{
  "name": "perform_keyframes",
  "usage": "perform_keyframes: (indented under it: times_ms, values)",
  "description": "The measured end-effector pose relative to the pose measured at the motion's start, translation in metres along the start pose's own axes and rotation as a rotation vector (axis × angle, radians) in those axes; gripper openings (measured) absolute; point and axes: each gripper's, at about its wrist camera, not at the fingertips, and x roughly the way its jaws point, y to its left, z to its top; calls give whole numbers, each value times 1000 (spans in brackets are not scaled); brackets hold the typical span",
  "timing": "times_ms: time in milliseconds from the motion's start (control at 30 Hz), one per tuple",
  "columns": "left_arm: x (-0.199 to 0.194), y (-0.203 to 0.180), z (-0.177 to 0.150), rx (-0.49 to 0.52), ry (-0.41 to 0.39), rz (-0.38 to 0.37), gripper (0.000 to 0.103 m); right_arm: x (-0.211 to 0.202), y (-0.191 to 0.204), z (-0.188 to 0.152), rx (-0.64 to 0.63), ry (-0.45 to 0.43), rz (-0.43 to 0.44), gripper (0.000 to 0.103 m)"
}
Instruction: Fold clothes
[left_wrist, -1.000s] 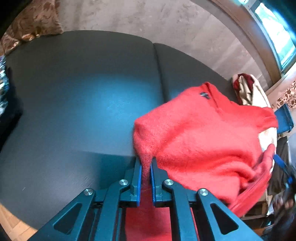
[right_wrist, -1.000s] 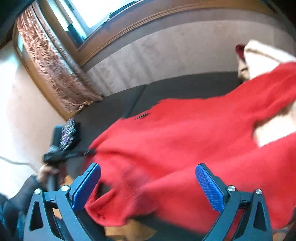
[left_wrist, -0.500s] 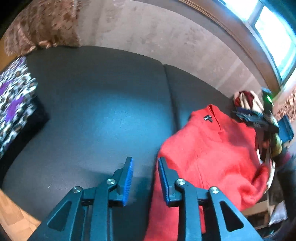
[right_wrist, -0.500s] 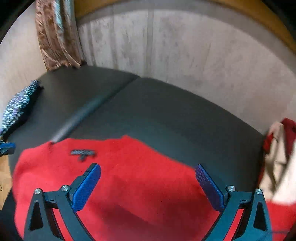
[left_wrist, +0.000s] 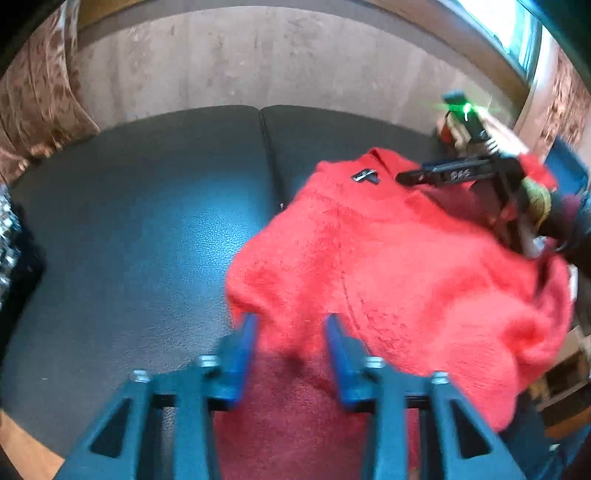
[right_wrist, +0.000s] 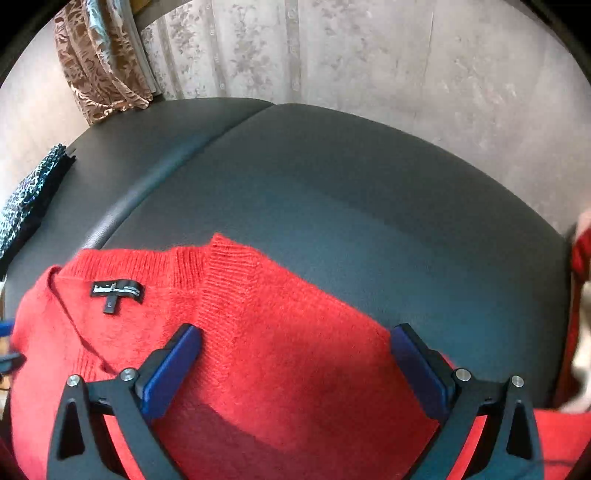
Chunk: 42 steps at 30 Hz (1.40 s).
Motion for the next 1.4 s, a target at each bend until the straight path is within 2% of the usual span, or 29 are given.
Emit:
perform_keyframes:
  times_ms: [67, 133, 167, 233, 367, 500, 667, 733, 833, 867, 967, 1033, 1133, 1267, 1400]
  values:
    - [7, -6, 6, -25, 0, 8, 7, -6, 11, -6, 5, -20, -7, 87]
    - [8, 2, 8, -90, -14, -8, 7, -14, 24, -13, 10, -45, -2, 53]
    - [7, 7, 8, -117, -22, -10, 7, -18, 30, -17, 13, -58, 0, 46]
    - [11, 15, 13, -171, -40, -11, 6, -23, 41, -21, 22, -76, 18, 25]
    - [26, 46, 36, -258, -83, 42, 6, -24, 46, -16, 74, -107, 55, 24]
    - [46, 85, 74, -301, -114, 135, 6, -14, 40, 14, 131, -162, 33, 23]
    - [77, 108, 154, -245, -150, 212, 6, -12, 4, 73, 234, -251, -22, 17]
    - [84, 113, 189, -218, -167, 235, 6, -12, -10, 98, 271, -289, -54, 11]
    - [95, 120, 241, -179, -192, 268, 8, -2, -38, 125, 344, -277, -90, 14]
    - [103, 121, 252, -170, -166, 281, 10, 2, -48, 133, 373, -267, -100, 14]
    - [118, 130, 260, -192, -100, 241, 13, 1, -58, 118, 374, -238, -66, 14]
    - [116, 143, 254, -250, -72, 191, 15, 0, -63, 108, 373, -219, -43, 29]
    - [89, 150, 229, -370, -79, 102, 15, -12, -59, 69, 335, -207, -3, 40]
    - [47, 135, 172, -433, -101, 31, 15, -41, -53, 14, 343, -213, 73, 50]
    - [12, 127, 94, -472, -53, 16, 15, -87, -46, -44, 391, -276, 91, 67]
